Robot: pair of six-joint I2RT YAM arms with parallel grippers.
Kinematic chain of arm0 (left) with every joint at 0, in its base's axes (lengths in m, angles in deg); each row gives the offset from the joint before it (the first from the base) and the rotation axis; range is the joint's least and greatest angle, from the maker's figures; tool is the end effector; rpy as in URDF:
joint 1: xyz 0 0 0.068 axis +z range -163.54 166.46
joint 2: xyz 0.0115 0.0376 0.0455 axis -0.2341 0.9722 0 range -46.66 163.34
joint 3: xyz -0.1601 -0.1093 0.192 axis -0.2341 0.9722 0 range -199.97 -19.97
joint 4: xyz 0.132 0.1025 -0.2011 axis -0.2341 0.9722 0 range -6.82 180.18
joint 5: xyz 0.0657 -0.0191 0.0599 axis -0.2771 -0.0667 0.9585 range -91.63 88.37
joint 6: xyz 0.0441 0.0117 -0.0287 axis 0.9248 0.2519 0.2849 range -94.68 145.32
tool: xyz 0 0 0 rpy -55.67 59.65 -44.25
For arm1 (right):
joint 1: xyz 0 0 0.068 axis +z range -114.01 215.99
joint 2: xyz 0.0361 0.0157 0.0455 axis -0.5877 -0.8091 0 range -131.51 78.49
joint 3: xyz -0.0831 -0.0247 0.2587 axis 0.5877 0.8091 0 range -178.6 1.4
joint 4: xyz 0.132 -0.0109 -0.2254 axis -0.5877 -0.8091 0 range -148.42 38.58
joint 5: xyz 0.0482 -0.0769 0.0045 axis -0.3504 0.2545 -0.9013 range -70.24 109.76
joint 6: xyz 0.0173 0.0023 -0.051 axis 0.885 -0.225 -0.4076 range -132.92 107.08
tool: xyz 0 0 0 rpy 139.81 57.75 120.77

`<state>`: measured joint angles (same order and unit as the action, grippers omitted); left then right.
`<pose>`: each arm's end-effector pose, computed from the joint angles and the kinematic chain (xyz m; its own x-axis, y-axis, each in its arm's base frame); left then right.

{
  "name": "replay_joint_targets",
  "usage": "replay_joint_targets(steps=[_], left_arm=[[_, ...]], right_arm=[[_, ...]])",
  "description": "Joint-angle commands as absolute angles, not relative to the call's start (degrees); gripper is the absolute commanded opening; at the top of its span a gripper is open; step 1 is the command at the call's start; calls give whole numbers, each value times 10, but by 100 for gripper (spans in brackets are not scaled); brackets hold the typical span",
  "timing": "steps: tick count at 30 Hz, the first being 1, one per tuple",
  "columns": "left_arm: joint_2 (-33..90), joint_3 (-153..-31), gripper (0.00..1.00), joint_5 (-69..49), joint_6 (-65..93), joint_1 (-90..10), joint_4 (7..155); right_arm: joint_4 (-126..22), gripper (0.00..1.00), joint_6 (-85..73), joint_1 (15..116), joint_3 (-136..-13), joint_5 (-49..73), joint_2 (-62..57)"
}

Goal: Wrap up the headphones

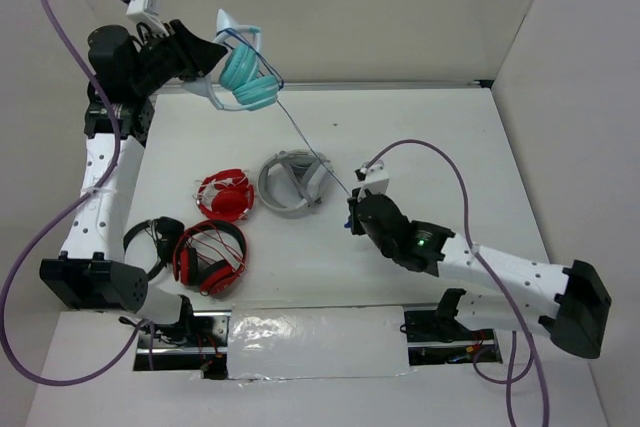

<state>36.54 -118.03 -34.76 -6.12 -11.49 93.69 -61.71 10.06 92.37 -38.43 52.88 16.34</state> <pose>0.3141 -0.0083 0.5044 -0.2036 -0.4444 -0.8724 0.4788 0.7320 -0.4847 0.1455 0.1836 0.2535 -0.4475 -0.0823 -0.8905 -0.2909 0.9550 0.0580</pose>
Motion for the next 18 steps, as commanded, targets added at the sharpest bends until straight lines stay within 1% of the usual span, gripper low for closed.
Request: replay_joint_targets(steps=[1,2,4,6,8,10,13,14,18], left_arm=[[325,-1157,0,-202,10,-168,854],[320,-1135,0,-189,22,-172,845],[321,-1123,0,-162,52,-193,846],[321,-1108,0,-164,82,-210,844],[320,-1094,0,-191,126,-235,837],[319,-1087,0,-197,162,-266,842],[329,-1079,0,-137,207,-302,837],[336,-1073,0,-112,218,-306,837],[359,-1082,0,-105,234,-308,844]], right_arm=[[-627,0,81,930,-393,511,247],[-628,0,69,929,-389,501,278],[-627,0,55,931,-389,479,303],[-630,0,30,931,-397,476,321],[-639,0,11,931,-424,495,318],[-650,0,-19,931,-458,546,302],[-668,0,-49,933,-501,607,281],[-673,0,-59,933,-511,633,282],[-707,0,-73,934,-536,682,313]])
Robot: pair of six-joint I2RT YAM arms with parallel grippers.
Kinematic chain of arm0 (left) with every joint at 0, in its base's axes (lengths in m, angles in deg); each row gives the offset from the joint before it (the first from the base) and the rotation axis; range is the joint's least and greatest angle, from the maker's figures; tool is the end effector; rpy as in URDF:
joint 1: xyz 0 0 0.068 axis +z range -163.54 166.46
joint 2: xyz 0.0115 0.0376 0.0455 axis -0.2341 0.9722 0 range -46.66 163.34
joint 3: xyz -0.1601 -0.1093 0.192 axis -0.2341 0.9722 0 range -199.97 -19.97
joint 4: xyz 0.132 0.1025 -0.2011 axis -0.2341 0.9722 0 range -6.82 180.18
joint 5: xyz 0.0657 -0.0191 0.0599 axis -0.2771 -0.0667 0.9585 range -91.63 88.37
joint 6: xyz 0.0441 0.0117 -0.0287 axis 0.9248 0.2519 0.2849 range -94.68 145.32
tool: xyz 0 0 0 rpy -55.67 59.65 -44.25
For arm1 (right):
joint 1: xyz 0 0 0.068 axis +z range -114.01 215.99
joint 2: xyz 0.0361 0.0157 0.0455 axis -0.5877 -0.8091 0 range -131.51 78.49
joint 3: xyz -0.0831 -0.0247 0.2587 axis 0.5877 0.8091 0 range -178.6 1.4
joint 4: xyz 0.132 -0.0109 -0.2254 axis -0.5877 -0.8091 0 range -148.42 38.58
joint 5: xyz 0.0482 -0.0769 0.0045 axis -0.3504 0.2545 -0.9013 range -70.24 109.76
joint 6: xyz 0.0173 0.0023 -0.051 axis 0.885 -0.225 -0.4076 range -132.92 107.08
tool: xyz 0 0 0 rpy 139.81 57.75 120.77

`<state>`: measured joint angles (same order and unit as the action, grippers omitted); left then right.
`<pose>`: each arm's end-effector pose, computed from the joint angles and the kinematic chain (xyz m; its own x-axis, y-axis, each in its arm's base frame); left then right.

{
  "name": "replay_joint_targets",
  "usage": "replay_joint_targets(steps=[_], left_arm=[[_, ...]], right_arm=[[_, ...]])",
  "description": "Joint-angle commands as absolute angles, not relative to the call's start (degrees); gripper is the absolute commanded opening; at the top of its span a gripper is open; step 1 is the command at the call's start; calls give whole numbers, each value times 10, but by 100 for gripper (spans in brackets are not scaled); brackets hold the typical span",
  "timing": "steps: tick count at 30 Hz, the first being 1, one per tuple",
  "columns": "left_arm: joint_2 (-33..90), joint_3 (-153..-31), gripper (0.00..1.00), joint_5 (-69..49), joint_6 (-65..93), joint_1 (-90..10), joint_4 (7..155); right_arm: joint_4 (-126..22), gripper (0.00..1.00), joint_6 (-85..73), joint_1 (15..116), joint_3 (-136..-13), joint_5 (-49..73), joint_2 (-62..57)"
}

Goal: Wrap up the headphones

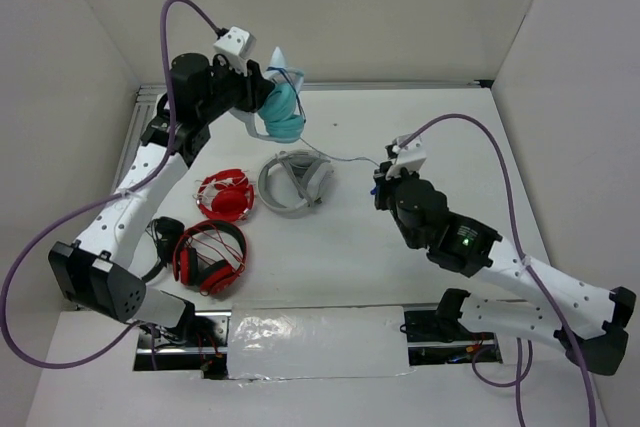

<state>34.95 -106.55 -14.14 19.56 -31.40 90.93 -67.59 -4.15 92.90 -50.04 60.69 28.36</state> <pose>0.3107 -0.1083 0.4505 -0.0964 -0.0719 -0.9927 0.4982 0.8600 -0.1107 0.1242 0.1479 0.3559 -0.1822 -0.0684 -0.9809 -0.2625 0.9648 -0.0185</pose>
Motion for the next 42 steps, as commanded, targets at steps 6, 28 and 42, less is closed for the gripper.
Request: replay_joint_targets(steps=[6,28,42], left_arm=[[396,-1109,0,-73,222,-308,862],[427,-1085,0,-279,365,-503,933],[491,-1087,0,-309,439,-562,980]], right_arm=[[-716,0,-90,935,-539,662,389],[-481,0,-490,908,-599,545,185],[-448,0,-517,823,-570,546,216]])
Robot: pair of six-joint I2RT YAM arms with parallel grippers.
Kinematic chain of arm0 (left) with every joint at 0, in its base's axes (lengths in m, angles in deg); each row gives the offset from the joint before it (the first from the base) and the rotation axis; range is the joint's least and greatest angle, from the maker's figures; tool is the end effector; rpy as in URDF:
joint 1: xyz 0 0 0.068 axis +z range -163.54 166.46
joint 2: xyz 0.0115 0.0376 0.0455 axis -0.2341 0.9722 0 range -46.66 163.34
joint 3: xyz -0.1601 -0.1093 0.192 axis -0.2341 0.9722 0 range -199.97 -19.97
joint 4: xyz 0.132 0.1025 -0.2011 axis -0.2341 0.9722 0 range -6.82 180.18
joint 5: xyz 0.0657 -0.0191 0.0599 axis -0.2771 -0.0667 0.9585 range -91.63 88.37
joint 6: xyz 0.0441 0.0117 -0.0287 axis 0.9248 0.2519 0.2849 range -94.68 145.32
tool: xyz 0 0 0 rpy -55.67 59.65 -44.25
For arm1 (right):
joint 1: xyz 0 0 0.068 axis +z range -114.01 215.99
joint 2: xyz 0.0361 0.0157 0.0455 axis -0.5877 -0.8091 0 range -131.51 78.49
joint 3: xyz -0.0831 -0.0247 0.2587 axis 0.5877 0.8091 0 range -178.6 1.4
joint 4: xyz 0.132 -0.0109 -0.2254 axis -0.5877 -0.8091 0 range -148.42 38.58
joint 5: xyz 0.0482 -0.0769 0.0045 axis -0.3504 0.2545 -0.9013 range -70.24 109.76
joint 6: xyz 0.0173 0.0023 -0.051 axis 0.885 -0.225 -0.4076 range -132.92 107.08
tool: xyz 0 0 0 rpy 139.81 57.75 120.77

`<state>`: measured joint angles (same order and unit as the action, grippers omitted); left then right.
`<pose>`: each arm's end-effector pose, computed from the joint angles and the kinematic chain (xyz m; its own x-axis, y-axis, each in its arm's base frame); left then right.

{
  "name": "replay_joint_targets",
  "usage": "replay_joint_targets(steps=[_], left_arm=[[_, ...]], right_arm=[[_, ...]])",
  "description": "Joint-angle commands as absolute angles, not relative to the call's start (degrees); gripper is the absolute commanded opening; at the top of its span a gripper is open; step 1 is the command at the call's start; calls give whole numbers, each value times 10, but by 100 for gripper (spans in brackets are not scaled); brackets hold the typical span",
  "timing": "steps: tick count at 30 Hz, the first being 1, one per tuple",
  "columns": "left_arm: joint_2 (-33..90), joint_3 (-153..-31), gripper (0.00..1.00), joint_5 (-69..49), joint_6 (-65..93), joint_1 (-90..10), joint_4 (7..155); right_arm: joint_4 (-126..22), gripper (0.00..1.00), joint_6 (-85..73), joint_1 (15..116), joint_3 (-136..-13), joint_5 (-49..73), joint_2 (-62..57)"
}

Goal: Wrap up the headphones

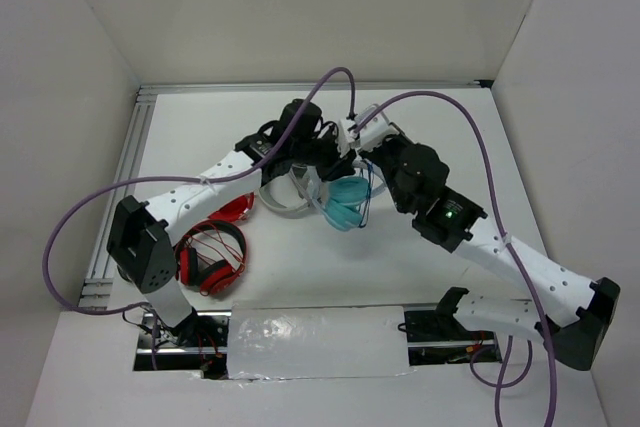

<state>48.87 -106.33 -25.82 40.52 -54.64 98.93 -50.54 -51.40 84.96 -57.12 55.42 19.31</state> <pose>0.2868 -0.2697 0.3517 -0.0756 0.3833 -0.9205 0.9322 0.3549 0.0712 0.1688 0.1623 0.3978 0.1452 -0.6031 -0.7843 -0.1786 0.7637 -0.6203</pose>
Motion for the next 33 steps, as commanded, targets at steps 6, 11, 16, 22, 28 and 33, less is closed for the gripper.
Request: replay_joint_targets(steps=[6,11,16,22,28,33], left_arm=[[466,-1051,0,-358,474,-590,972],[448,-1036,0,-407,481,-592,968],[453,-1046,0,-431,492,-591,984],[431,-1028,0,-451,493,-591,951],[410,-1011,0,-480,497,-590,930],[401,-1011,0,-491,476,-585,908]], right_arm=[[-479,0,-466,750,-568,451,236],[-483,1,-425,721,-534,383,258],[-524,3,-397,688,-534,280,279],[-556,1,-358,647,-528,208,272],[-562,0,-303,585,-509,103,242],[-580,0,-287,574,-496,34,215]])
